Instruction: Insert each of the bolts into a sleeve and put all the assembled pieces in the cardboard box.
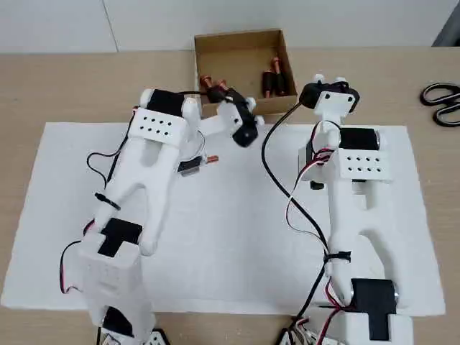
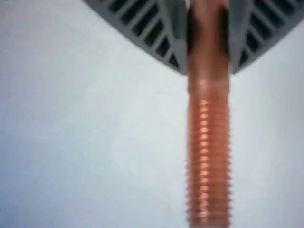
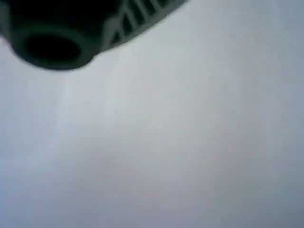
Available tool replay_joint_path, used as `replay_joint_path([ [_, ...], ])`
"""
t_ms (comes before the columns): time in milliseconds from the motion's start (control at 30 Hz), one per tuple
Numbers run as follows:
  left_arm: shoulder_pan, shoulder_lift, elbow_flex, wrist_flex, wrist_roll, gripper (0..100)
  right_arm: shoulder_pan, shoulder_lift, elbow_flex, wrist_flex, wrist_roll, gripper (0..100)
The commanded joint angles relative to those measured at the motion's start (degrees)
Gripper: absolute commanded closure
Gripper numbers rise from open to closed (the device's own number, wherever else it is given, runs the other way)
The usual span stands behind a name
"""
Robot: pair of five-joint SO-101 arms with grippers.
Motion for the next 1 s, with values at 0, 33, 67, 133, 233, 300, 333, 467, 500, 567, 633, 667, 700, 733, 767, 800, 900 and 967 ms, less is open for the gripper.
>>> replay_joint_path([
  [0, -2.6, -4.0, -2.4, 1.8, -7.9, 99, 0.7, -3.4, -0.3, 0.7, 0.4, 99.5],
  [33, -3.5, -3.8, -2.4, 1.8, -10.4, 99, 0.7, -3.4, -0.3, 0.7, 0.4, 99.5],
  [67, -4.2, -3.8, -2.2, 1.8, -12.9, 99, 0.7, -3.4, -0.2, 0.7, 0.4, 99.5],
  [133, -4.8, -3.8, -0.4, 1.8, -19.0, 99, 0.7, -3.4, -0.1, 0.7, 0.4, 99.5],
  [233, -4.9, -4.1, 2.9, 1.8, -27.0, 99, 0.7, -3.4, -0.1, 0.7, 0.4, 99.5],
  [300, -4.9, -3.8, 4.7, 1.8, -30.3, 99, 0.7, -3.4, -0.1, 0.7, 0.4, 99.5],
  [333, -5.0, -3.7, 5.5, 1.8, -32.0, 99, 0.7, -3.4, -0.1, 0.7, 0.4, 99.5],
  [467, -4.7, -3.7, 7.9, 1.8, -39.0, 99, 0.7, -3.4, -0.1, 0.7, 0.4, 99.5],
  [500, -4.7, -3.8, 7.9, 1.8, -39.2, 99, 0.7, -3.4, -0.1, 0.7, 0.4, 99.5],
  [567, -4.6, -3.8, 7.9, 1.8, -39.4, 99, 0.7, -3.4, -0.1, 0.7, 0.4, 99.5],
  [633, -4.6, -3.8, 7.7, 1.8, -39.4, 99, 0.7, -3.4, -0.1, 0.7, 0.4, 99.5],
  [667, -4.6, -3.7, 7.6, 1.8, -39.4, 99, 0.7, -3.4, -0.1, 0.7, 0.4, 99.5],
  [700, -4.6, -3.7, 7.6, 1.7, -39.4, 99, 0.7, -3.3, -0.1, 0.7, 0.3, 99.5],
  [733, -4.6, -3.7, 7.6, 1.6, -39.4, 98, 0.7, -3.3, -0.1, 0.7, 0.3, 99.5],
  [767, -4.6, -3.6, 7.7, 1.0, -39.2, 96, 0.7, -3.3, -0.1, 0.7, 0.2, 99.5],
  [800, -4.7, -3.6, 7.7, 0.4, -39.1, 94, 0.7, -3.3, -0.1, 0.7, 0.2, 99.5],
  [900, -4.7, -3.5, 7.8, -0.7, -39.1, 91, 0.7, -3.3, -0.1, 0.7, 0.1, 99.5],
  [967, -4.7, -2.5, 7.7, -1.4, -39.0, 91, 0.7, -3.3, -0.1, 0.7, 0.1, 99.5],
])
